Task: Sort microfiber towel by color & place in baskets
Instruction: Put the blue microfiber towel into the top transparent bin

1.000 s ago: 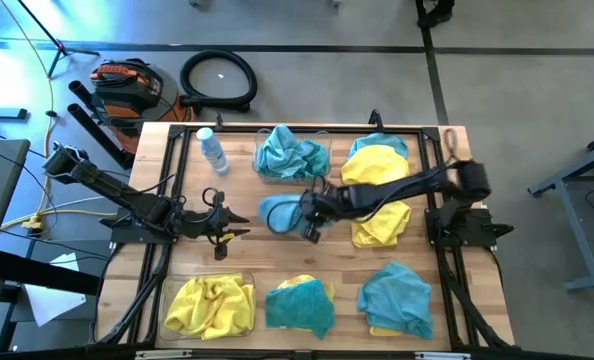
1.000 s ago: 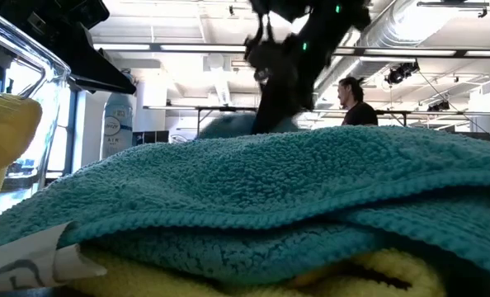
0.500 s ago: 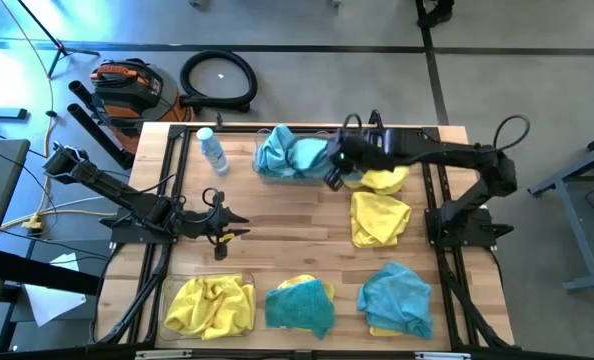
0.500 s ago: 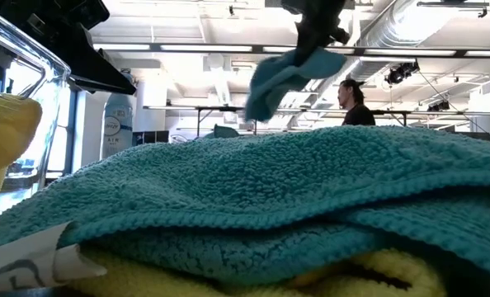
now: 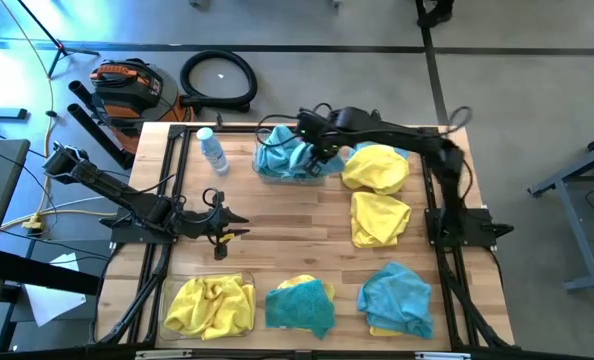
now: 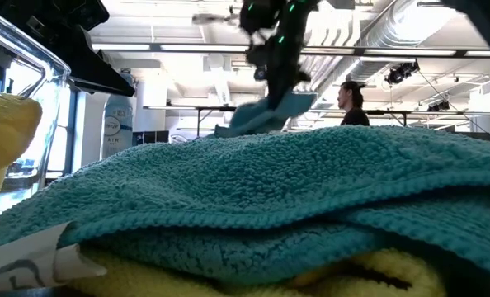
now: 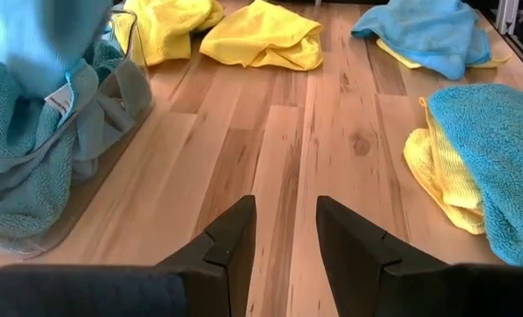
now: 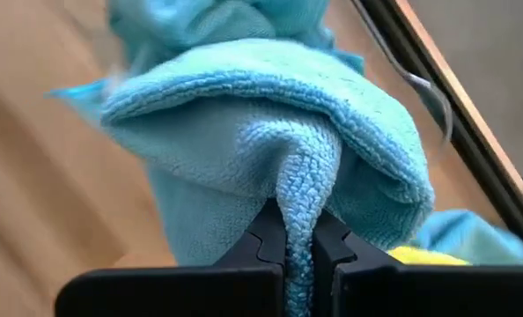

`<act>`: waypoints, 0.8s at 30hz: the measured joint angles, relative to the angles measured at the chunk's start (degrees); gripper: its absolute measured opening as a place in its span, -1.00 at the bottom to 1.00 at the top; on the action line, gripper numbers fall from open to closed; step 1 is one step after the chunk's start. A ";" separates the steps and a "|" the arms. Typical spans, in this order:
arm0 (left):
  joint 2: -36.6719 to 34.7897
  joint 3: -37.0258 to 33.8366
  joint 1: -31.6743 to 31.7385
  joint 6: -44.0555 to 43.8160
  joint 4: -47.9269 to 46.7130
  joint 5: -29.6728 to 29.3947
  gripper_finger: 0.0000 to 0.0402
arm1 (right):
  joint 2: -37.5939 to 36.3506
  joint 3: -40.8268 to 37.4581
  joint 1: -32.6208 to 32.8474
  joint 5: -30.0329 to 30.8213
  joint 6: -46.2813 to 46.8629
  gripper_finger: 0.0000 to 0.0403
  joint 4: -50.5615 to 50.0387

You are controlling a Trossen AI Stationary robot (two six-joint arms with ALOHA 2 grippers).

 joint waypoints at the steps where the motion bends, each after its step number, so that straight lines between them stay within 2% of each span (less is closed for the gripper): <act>1: 0.00 0.00 0.00 -0.01 -0.02 0.00 -0.45 | 1.74 0.96 -0.44 0.20 -0.56 -1.00 0.55; 9: 0.00 0.00 0.00 0.01 -0.60 0.00 -0.45 | 10.72 3.59 -1.82 2.39 -6.87 -1.00 13.32; 20: 0.00 0.00 0.00 -0.05 -2.34 0.13 -0.45 | 19.85 3.48 -3.32 3.22 -2.67 -0.99 12.84; 24: 0.00 0.00 0.00 -0.07 -2.27 0.27 -0.45 | 21.45 3.62 -3.33 1.21 -1.24 -0.92 13.08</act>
